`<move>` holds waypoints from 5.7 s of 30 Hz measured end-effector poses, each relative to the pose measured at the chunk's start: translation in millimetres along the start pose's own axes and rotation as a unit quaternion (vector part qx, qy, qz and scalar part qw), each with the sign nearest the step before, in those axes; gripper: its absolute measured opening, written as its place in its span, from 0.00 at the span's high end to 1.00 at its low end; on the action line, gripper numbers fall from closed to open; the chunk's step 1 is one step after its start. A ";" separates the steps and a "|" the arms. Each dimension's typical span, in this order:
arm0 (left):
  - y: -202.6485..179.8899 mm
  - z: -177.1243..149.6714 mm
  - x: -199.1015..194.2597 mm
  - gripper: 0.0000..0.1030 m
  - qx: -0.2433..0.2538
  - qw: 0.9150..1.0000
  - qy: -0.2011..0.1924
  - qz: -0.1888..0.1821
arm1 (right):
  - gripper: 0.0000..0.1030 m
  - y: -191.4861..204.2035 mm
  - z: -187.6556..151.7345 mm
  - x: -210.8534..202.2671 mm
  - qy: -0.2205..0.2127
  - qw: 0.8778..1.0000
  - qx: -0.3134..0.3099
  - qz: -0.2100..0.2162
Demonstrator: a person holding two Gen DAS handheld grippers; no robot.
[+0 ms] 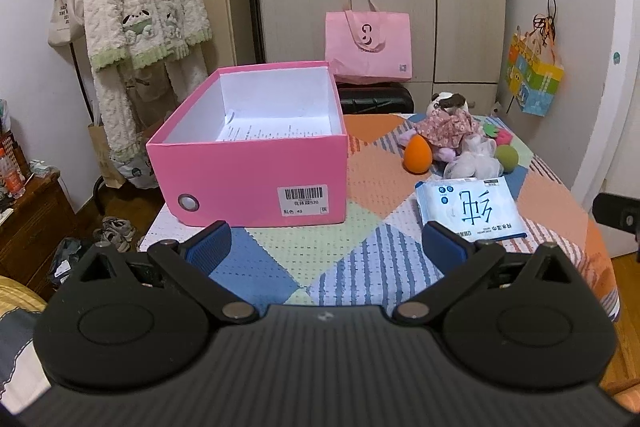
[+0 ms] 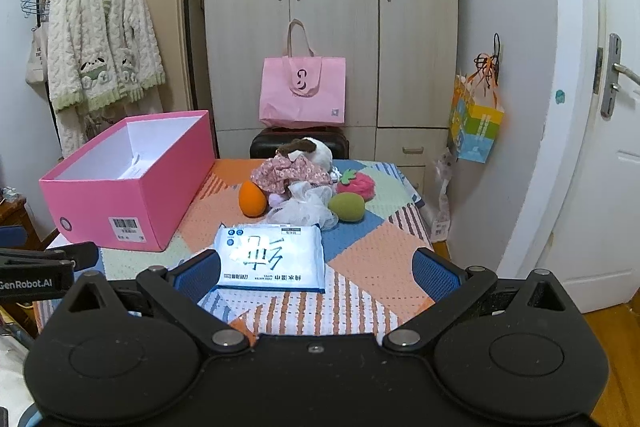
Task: Organize soft objects
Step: 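Move the left tool toward the white-and-blue wet-wipes pack, then close the left gripper on the white-and-blue wet-wipes pack, then lift the wipes pack with the left gripper and carry it over the pink box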
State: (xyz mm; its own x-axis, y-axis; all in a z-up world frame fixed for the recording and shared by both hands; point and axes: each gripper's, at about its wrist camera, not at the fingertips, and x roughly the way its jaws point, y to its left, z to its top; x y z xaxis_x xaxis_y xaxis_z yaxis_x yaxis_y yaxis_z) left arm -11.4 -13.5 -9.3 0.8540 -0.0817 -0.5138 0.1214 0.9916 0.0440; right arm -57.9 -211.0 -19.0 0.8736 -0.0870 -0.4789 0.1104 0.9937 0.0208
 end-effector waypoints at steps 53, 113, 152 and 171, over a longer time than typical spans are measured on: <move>-0.6 -4.9 -1.7 0.00 0.011 1.000 0.002 -0.018 | 0.00 9.0 -2.6 -4.8 -0.009 0.999 -0.039 0.032; -75.7 -12.5 144.8 0.61 0.024 0.978 0.067 -0.197 | 0.15 0.6 -56.3 158.9 -0.010 0.979 -0.098 0.178; -6.1 6.9 75.2 0.58 -0.003 0.954 0.155 -0.256 | 0.04 66.4 -22.9 85.3 0.054 0.972 -0.138 0.181; 103.8 33.3 37.5 0.58 -0.013 0.951 0.209 -0.227 | 0.04 157.2 11.9 79.9 0.145 0.930 -0.140 0.307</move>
State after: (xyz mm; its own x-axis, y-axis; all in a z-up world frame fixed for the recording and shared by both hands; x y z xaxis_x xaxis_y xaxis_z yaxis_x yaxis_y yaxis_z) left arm 50.0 83.1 4.5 0.4403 -0.4599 -0.7711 0.4115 0.8667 -0.2819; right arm 35.0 -62.7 -43.6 0.5626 0.4854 -0.6693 -0.5301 0.8330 0.1585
